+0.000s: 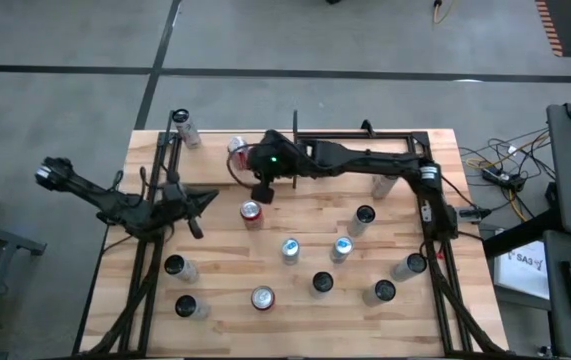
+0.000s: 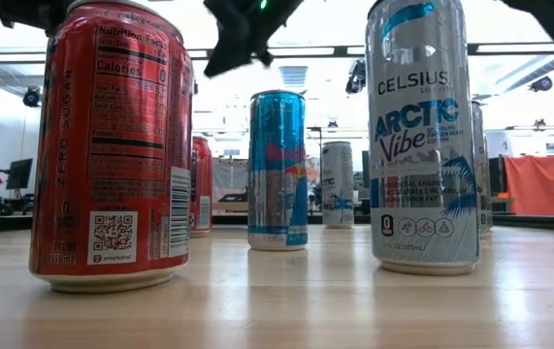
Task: Place canned beverage on shelf
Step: Put the red and white soda can on the shelf
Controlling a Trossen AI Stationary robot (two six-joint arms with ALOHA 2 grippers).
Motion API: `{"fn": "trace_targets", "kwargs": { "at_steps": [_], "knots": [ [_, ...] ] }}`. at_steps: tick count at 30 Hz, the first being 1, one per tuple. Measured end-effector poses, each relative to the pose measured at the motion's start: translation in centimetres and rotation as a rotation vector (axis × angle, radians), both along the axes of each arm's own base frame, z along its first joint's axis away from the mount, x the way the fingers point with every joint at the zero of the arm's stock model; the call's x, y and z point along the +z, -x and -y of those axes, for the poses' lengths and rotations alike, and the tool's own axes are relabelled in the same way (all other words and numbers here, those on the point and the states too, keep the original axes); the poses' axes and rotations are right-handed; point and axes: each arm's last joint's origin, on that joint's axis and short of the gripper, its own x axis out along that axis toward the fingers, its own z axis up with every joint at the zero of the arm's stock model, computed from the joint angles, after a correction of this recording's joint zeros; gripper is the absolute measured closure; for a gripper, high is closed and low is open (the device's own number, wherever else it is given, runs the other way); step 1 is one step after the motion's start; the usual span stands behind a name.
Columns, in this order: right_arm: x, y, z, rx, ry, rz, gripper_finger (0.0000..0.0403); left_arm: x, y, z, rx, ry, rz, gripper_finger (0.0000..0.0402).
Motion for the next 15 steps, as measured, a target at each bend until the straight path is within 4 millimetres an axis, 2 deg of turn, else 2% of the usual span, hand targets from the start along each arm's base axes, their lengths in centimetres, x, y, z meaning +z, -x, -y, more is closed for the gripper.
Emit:
{"fn": "trace_targets", "kwargs": {
  "at_steps": [5, 9, 15],
  "knots": [
    [1.2, 2.1, -1.9, 0.036, 0.039, 0.027, 0.0394, 0.1, -2.0, 0.8, 0.004, 0.029, 0.026, 0.0401],
    [1.4, 4.9, -2.5, 0.061, 0.059, 0.083, 0.0394, 0.4, -3.9, 1.4, -0.033, 0.066, 0.007, 0.0402],
    [-0.5, 8.9, -2.8, 0.058, 0.072, 0.160, 0.0394, 0.5, -7.8, 1.8, -0.059, 0.040, -0.083, 0.0401]
  ]
}}
